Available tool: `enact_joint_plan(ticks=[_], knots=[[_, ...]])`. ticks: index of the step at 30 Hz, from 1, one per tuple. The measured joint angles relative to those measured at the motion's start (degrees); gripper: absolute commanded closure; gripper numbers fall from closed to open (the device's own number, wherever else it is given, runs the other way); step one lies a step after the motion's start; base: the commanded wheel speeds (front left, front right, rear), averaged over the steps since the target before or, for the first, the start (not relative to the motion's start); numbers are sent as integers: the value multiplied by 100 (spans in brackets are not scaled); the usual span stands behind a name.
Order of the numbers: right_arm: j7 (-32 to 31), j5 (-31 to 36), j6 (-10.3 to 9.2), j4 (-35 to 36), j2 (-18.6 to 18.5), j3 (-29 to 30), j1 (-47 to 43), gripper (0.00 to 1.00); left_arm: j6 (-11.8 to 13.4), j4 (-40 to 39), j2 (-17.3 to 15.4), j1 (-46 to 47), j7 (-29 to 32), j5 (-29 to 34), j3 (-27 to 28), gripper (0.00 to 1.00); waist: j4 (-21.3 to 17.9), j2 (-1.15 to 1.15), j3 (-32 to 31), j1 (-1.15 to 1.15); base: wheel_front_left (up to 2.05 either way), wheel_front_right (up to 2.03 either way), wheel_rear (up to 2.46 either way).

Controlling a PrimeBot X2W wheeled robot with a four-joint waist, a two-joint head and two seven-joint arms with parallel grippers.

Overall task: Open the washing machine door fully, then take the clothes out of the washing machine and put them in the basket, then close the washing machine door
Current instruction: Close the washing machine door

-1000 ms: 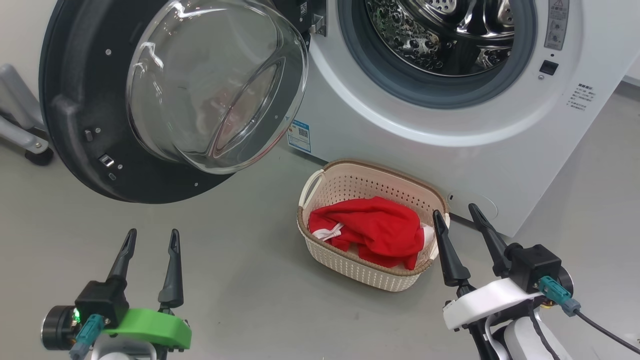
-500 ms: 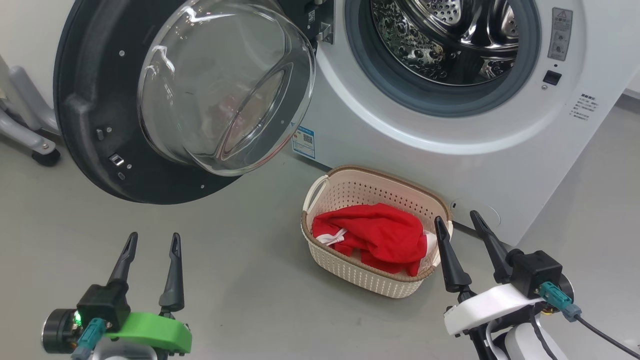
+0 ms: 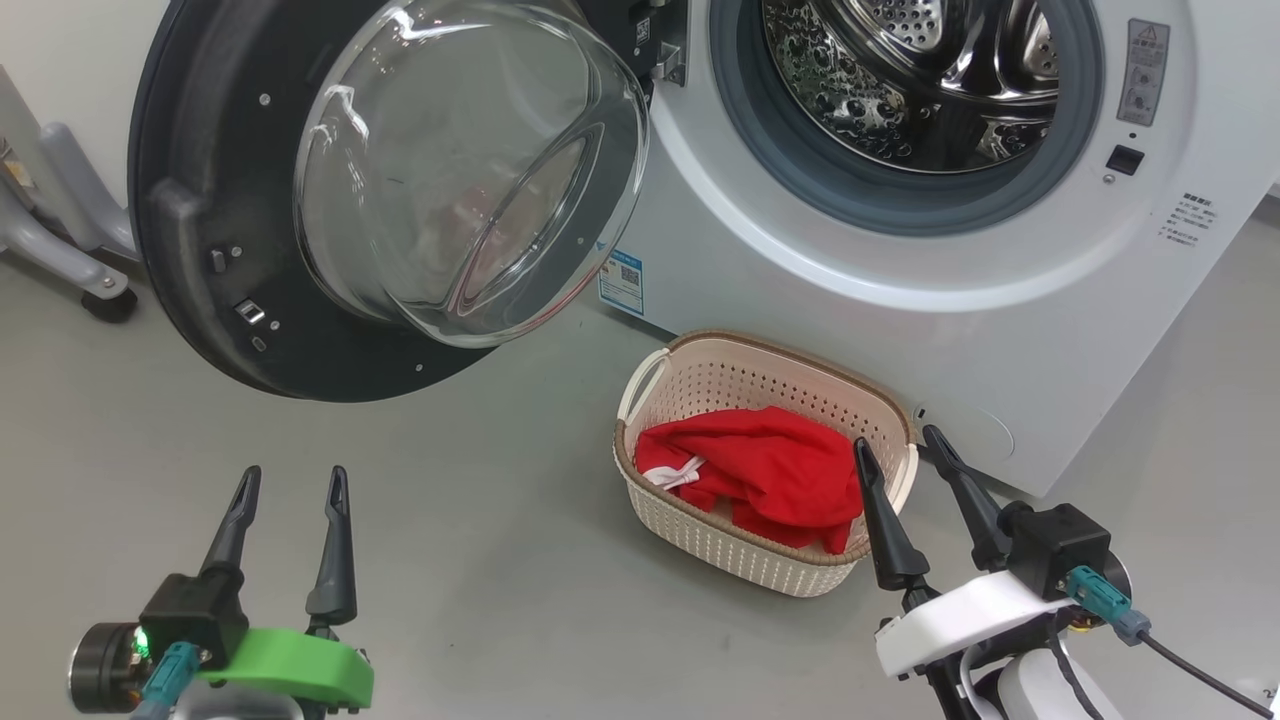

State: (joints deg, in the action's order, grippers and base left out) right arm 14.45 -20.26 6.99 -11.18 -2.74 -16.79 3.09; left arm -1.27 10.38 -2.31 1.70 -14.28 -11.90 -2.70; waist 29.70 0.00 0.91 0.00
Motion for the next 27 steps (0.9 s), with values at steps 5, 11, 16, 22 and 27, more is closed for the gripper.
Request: enact_joint_plan(ticks=[5,11,16,22,27], knots=[[0,-46,0,0,0,-25,1,0,14,-7,0,-14,0,42,15,0,2,0,-5,0,0,0,0],[0,-48,0,0,-1,-25,1,0,14,-4,0,-24,0,42,14,0,-10,0,-29,0,0,0,0],[0,-48,0,-1,-1,-30,1,0,14,-3,0,-29,0,42,20,0,-28,0,-55,0,0,0,0],[0,-48,0,-2,0,-55,0,0,14,1,0,-71,0,42,23,0,-42,0,-79,0,0,0,0],[0,-60,-1,10,-1,-90,0,0,14,-27,0,-87,0,42,57,100,-53,0,-55,0,0,0,0]])
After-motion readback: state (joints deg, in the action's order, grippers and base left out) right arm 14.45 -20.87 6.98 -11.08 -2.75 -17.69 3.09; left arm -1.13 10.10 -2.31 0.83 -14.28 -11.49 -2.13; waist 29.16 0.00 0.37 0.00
